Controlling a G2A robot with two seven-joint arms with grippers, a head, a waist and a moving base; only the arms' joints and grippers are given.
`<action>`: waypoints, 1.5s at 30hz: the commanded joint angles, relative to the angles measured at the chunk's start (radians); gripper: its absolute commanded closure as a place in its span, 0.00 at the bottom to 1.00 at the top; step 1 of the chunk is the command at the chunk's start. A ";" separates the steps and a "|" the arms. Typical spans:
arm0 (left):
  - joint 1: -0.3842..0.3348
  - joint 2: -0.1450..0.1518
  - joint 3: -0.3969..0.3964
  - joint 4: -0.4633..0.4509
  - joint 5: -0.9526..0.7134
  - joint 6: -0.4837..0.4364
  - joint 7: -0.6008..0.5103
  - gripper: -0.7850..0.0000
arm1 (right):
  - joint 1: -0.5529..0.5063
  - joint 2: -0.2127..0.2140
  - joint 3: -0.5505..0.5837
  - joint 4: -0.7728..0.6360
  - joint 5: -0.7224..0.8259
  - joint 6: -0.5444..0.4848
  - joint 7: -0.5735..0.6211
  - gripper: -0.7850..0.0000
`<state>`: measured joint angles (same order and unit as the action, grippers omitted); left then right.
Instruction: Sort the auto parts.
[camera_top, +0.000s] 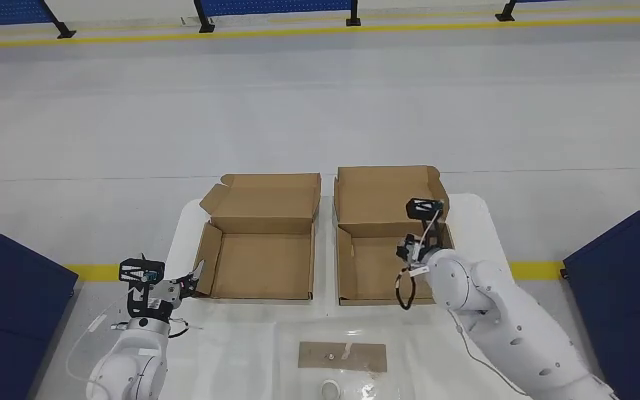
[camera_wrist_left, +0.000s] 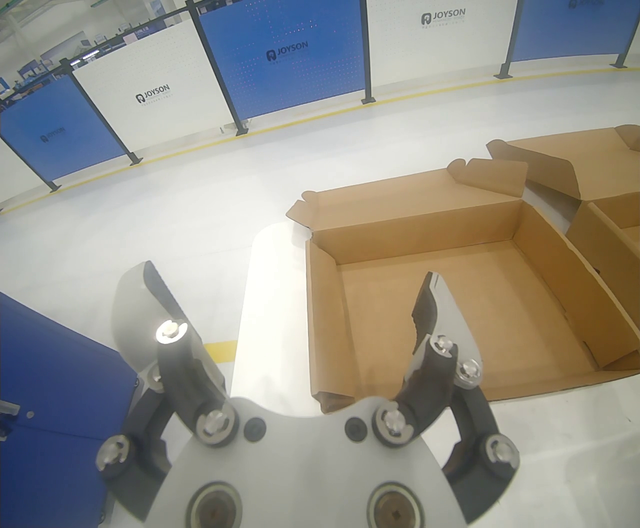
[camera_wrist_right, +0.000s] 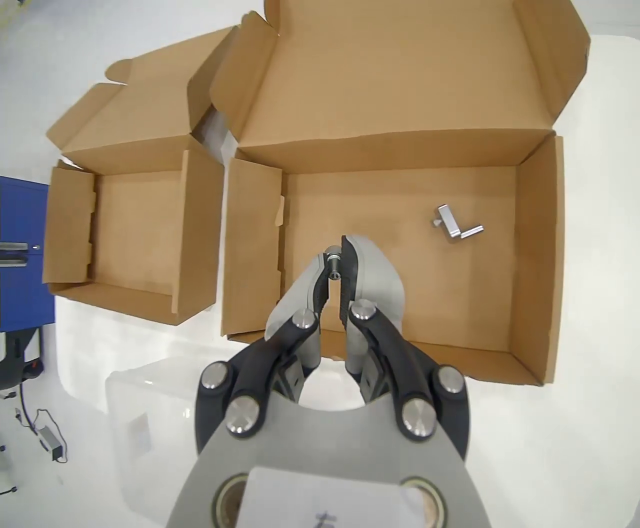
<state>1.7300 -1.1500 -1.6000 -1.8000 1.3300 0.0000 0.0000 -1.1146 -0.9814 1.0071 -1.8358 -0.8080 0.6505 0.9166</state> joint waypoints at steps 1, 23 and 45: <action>0.000 0.000 0.000 0.000 0.000 0.000 0.000 0.00 | 0.050 -0.012 -0.038 0.050 -0.015 0.019 0.025 1.00; 0.000 0.000 0.000 0.000 0.000 0.000 0.000 0.00 | 0.347 -0.145 -0.281 0.459 0.014 0.065 0.180 1.00; 0.000 0.000 0.000 0.000 0.000 0.000 0.000 0.00 | 0.394 -0.216 -0.305 0.699 0.110 0.026 0.093 1.00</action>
<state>1.7300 -1.1500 -1.6000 -1.8000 1.3300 0.0000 0.0000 -0.7237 -1.1924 0.7063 -1.1490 -0.6968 0.6711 1.0181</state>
